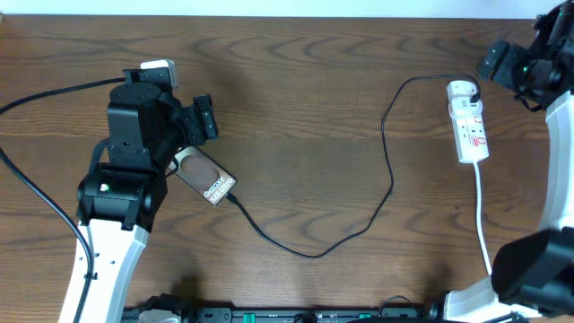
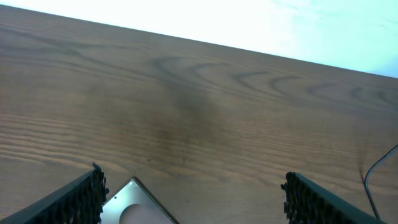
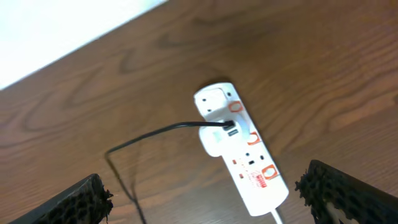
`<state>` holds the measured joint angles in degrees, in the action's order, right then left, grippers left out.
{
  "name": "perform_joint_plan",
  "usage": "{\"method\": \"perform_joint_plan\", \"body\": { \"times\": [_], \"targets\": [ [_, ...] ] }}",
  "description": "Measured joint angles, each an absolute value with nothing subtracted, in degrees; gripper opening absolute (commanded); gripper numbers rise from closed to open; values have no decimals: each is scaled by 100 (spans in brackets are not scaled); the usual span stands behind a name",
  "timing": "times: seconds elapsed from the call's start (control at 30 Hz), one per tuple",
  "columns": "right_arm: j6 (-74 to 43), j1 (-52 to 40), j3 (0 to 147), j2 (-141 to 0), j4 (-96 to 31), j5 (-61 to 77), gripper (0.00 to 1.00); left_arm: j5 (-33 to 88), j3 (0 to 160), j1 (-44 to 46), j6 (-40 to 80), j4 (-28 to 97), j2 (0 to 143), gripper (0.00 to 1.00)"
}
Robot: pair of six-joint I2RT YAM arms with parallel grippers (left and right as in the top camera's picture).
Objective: Plug charger to phone and switch on socket
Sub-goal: 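Lift the right gripper away from the power strip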
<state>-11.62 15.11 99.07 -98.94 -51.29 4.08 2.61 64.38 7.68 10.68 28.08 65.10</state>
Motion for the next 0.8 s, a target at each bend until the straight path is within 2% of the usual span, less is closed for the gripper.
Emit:
{"method": "perform_joint_plan", "body": {
  "times": [0.57, 0.8],
  "targets": [
    [-1262, 1492, 9904, -9883, -5162, 399, 99, 263, 6438, 777, 1068, 2860, 6469, 88],
    [-1262, 1492, 9904, -9885, -5159, 399, 99, 263, 6366, 794, 1068, 3430, 5673, 88]
  ]
}}
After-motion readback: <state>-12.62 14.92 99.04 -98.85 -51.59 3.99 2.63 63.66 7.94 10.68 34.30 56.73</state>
